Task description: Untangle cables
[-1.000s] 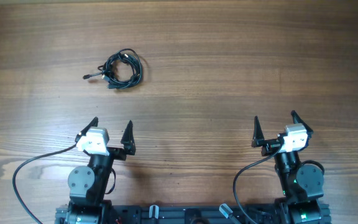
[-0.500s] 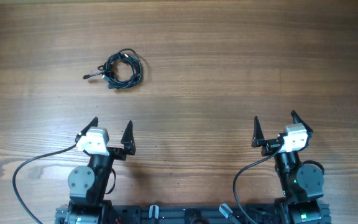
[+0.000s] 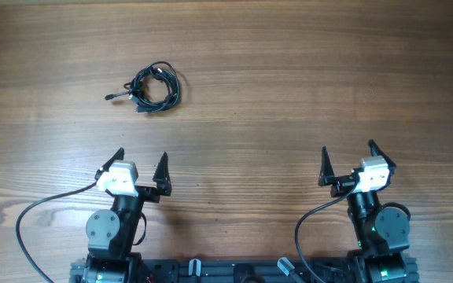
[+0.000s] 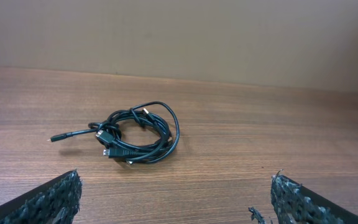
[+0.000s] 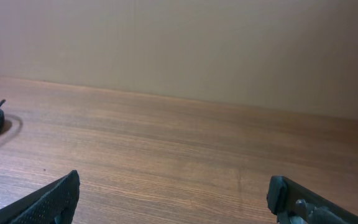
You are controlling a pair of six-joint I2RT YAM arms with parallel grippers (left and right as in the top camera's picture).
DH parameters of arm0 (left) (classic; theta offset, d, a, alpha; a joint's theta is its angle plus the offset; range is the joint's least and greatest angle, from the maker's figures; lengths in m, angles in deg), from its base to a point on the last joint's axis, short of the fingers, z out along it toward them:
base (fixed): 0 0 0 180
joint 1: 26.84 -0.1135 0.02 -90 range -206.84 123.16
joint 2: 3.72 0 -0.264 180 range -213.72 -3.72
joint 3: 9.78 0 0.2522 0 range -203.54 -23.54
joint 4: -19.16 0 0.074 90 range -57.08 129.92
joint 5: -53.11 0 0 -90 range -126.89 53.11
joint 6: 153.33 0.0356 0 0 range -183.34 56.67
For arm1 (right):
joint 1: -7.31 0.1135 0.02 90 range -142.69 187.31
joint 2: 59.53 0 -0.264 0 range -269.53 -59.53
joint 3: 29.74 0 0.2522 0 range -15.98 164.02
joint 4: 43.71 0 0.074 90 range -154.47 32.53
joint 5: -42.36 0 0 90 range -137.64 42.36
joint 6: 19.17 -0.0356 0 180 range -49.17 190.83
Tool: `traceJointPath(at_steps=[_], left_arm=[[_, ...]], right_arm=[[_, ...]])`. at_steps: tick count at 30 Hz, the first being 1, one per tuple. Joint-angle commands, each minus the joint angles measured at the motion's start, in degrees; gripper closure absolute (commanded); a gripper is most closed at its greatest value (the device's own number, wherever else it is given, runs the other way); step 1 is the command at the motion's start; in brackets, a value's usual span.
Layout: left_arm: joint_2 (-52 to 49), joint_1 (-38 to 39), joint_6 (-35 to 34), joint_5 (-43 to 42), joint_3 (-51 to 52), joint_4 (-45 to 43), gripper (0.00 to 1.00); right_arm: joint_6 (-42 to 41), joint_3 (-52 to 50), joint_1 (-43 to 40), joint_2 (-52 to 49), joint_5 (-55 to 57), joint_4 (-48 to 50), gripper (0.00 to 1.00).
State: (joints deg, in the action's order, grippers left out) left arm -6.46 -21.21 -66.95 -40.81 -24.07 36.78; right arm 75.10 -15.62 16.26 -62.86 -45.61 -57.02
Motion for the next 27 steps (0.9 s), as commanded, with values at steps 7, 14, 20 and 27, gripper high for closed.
traceJointPath(at_steps=[7, 14, 20, 27], left_arm=[[-0.3, 0.3, 2.4, 0.4, 0.2, -0.1, 0.0], [-0.4, 0.3, 4.7, 1.6, 0.2, 0.3, 0.0], [-0.4, 0.3, 4.5, 0.6, 0.2, -0.9, 0.0], [-0.4, 0.3, 4.4, -5.7, -0.8, -18.2, 0.0]], right_arm=[[-0.9, -0.1, -0.2, -0.2, 1.1, 0.3, 0.0], [-0.9, -0.1, -0.2, -0.2, 1.1, 0.3, 0.0], [-0.9, -0.1, -0.2, -0.2, 1.1, 0.3, 0.0], [-0.8, -0.1, -0.2, -0.2, 1.1, 0.3, 0.0]])
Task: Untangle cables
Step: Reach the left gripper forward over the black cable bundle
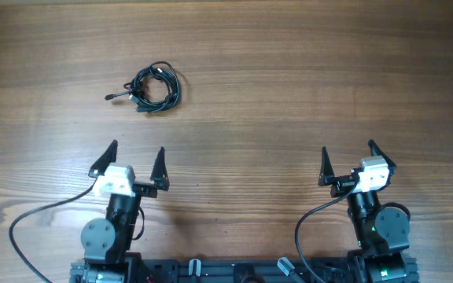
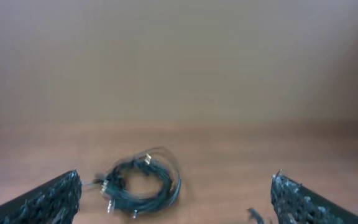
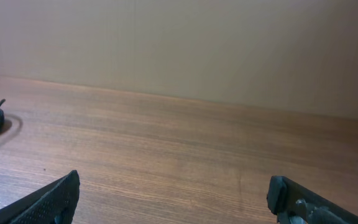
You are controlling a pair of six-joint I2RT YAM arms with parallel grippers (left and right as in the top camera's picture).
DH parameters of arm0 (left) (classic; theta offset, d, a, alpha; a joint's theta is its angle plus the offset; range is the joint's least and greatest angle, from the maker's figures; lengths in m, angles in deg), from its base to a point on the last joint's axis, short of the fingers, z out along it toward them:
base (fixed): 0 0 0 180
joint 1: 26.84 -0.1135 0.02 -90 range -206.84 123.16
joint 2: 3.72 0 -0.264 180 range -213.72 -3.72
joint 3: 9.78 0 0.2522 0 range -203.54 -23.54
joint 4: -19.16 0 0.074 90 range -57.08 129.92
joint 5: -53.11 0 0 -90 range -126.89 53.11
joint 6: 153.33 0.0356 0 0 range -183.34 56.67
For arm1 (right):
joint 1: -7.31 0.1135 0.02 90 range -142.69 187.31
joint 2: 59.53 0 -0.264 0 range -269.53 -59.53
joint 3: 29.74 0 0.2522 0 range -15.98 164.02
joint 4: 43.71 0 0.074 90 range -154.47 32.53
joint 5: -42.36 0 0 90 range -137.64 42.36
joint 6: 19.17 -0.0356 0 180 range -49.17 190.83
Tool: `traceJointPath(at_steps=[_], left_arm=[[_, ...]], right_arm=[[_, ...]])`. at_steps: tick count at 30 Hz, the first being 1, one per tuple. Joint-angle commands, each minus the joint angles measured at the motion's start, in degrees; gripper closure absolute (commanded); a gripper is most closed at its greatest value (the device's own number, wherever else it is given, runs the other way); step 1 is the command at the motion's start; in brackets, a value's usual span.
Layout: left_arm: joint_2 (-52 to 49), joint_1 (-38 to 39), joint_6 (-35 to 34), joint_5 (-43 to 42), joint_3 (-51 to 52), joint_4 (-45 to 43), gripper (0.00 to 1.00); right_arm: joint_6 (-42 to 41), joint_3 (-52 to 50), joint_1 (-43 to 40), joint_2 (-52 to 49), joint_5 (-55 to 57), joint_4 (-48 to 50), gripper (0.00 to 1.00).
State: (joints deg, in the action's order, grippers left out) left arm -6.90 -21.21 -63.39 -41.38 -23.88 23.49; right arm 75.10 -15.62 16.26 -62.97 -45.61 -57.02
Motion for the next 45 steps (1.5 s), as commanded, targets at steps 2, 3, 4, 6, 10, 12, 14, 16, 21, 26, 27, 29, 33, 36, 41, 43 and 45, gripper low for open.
traceJointPath(at_steps=[2, 3, 4, 6, 10, 12, 14, 16, 21, 26, 27, 29, 33, 36, 41, 43, 45], left_arm=[[0.0, 0.3, -2.5, -5.5, -3.9, -6.6, 0.0], [0.0, 0.3, -4.1, -5.5, -6.3, -6.6, 0.0], [0.0, 0.3, -5.2, -5.5, -9.9, -5.9, 0.0], [0.0, 0.3, -5.9, -5.5, -15.6, -2.2, 0.0], [-3.9, 0.3, -6.8, -5.2, -31.9, 12.8, 0.0], [-7.9, 0.3, -6.8, -3.9, -40.7, 21.1, 0.0], [-14.0, 0.3, -6.7, -2.9, -51.5, 31.0, 0.0], [-21.3, 0.3, -6.4, -2.9, -61.9, 39.7, 0.0], [-39.1, 0.3, -6.4, -2.9, -80.9, 58.6, 0.0], [-53.5, 0.3, -6.4, -3.0, -84.1, 70.3, 0.0], [-56.9, 0.3, -6.4, -3.0, -84.1, 71.9, 0.0], [-62.6, 0.3, -6.4, -3.2, -84.1, 73.5, 0.0], [-72.1, 0.3, -6.4, -6.4, -84.1, 73.8, 0.21], [-78.7, 0.2, -9.9, -6.4, -84.1, 74.0, 0.96], [-84.1, 0.1, -19.2, 1.9, -84.1, 72.5, 0.96], [-86.2, 0.0, -21.7, 7.5, -84.1, 71.7, 0.89], [-88.4, -0.1, -21.6, 8.2, -84.1, 69.1, 0.71]], right_arm=[[-0.9, -0.1, -0.2, -0.1, 1.1, 0.3, 0.0], [-0.9, -0.1, -0.2, -0.1, 1.1, 0.3, 0.0], [-0.9, -0.1, -0.2, -0.1, 1.1, 0.3, 0.0], [-0.9, -0.1, -0.2, -0.1, 1.1, 0.3, 0.0], [-0.8, -0.1, -0.2, -0.1, 1.1, 0.3, 0.01], [-0.8, -0.1, -0.2, -0.1, 1.1, 0.3, 0.0], [-0.9, -0.1, -0.2, -0.1, 1.1, 0.3, 0.0], [-0.9, -0.1, -0.2, -0.1, 1.1, 0.3, 0.0], [-0.9, -0.1, -0.2, -0.1, 1.1, 0.3, 0.0], [-0.8, -0.1, -0.2, -0.1, 1.1, 0.3, 0.0], [-0.9, -0.1, -0.2, -0.1, 1.1, 0.3, 0.0], [-0.8, -0.1, -0.2, -0.1, 1.1, 0.3, 0.0], [-0.9, -0.1, -0.2, -0.1, 1.1, 0.3, 0.0], [-0.9, -0.1, -0.2, -0.1, 1.1, 0.3, 0.0], [-0.9, -0.1, -0.2, -0.1, 1.1, 0.3, 0.0], [-0.9, -0.1, -0.2, -0.1, 1.1, 0.3, 0.0], [-0.9, -0.1, -0.2, -0.1, 1.1, 0.3, 0.0]])
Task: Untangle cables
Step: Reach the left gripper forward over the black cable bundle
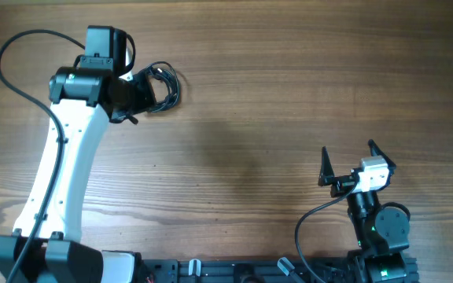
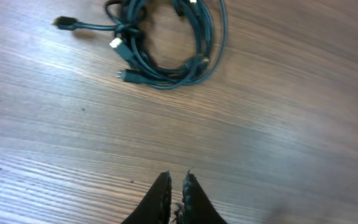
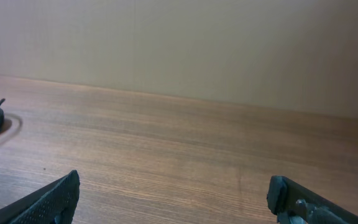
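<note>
The tangled black cable bundle (image 2: 166,43) lies coiled on the wooden table (image 1: 289,71), with one plug end (image 2: 64,23) sticking out to the left. My left gripper (image 2: 177,176) is shut with nothing between its fingers. It hovers just short of the bundle, on its near side. In the overhead view the left arm reaches to the far left and covers part of the bundle (image 1: 165,85). My right gripper (image 1: 348,149) stands open near the front right, far from the cables, holding nothing. Its wrist view catches only the bundle's edge.
The left arm's white link (image 1: 61,173) stretches diagonally across the left side of the table, with its black supply cable (image 1: 10,47) looping above it. Bare wood lies all around the bundle.
My left arm has gone from its rest spot at the front to the far left, over the cable bundle, and its gripper has shut. The right arm and the bundle have not moved.
Both grippers were open at the table's front, the bundle lying far left. Then the left gripper was lifted and tilted up, still open. Now it is shut and pointed down right by the bundle, which lies where it was.
</note>
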You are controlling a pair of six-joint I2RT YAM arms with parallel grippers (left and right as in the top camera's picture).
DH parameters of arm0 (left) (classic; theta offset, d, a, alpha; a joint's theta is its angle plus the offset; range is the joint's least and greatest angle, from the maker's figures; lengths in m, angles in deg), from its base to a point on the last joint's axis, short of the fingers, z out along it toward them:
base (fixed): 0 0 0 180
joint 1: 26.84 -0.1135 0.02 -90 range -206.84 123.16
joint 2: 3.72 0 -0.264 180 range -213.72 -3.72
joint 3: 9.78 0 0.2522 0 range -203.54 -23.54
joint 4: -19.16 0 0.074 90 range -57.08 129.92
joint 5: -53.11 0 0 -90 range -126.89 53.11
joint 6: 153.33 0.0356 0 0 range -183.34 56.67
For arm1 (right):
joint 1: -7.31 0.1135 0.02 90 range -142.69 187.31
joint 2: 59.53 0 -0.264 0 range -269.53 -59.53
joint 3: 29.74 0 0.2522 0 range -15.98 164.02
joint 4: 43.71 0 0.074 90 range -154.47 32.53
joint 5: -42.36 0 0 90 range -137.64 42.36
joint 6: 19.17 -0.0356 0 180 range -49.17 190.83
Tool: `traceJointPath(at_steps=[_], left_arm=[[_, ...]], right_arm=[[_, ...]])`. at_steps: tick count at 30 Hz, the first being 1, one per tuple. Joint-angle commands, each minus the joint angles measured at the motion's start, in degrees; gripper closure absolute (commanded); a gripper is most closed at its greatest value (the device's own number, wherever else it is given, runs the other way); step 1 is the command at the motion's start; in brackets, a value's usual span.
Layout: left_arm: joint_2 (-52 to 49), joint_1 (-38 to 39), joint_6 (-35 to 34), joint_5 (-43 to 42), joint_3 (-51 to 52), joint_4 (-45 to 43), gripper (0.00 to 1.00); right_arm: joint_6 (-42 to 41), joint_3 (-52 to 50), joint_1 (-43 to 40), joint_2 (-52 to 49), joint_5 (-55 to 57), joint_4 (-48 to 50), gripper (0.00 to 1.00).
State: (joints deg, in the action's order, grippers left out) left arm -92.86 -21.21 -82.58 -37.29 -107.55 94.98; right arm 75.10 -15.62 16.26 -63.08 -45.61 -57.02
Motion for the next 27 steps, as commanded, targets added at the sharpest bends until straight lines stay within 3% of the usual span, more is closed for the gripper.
traceJointPath(at_steps=[1, 5, 11, 19, 21, 23, 24, 25, 27], left_arm=[[-3.6, -0.1, -2.4, 4.2, -0.4, -4.3, 0.59], [-8.9, -0.1, -4.0, 4.2, -0.4, -12.7, 0.48], [-21.0, -1.2, -8.7, 11.5, -0.4, -25.3, 0.48], [-29.4, -1.6, -8.6, 11.2, -0.4, -25.7, 0.48], [-29.7, -1.9, -5.9, 12.2, -0.4, -27.7, 0.46], [-28.9, -2.8, -2.0, 12.3, -0.5, -31.0, 0.42], [-28.7, -3.2, -1.9, 12.3, -0.5, -32.1, 0.33], [-28.7, -3.6, -1.9, 12.3, -0.5, -32.5, 0.31], [-29.3, -4.2, -0.4, 12.2, -0.3, -32.5, 0.32]], right_arm=[[-0.8, -0.1, -0.2, 0.0, 1.1, 0.3, 0.0], [-0.8, -0.1, -0.2, 0.0, 1.1, 0.3, 0.0], [-0.8, -0.1, -0.2, 0.0, 1.1, 0.3, 0.0], [-0.8, -0.1, -0.2, 0.0, 1.1, 0.3, 0.0], [-0.9, -0.1, -0.2, 0.0, 1.1, 0.3, 0.0], [-0.9, -0.1, -0.2, 0.0, 1.1, 0.3, 0.0], [-0.9, -0.1, -0.2, 0.0, 1.1, 0.3, 0.0], [-0.9, -0.1, -0.2, 0.0, 1.1, 0.3, 0.0], [-0.9, -0.1, -0.2, 0.0, 1.1, 0.3, 0.0]])
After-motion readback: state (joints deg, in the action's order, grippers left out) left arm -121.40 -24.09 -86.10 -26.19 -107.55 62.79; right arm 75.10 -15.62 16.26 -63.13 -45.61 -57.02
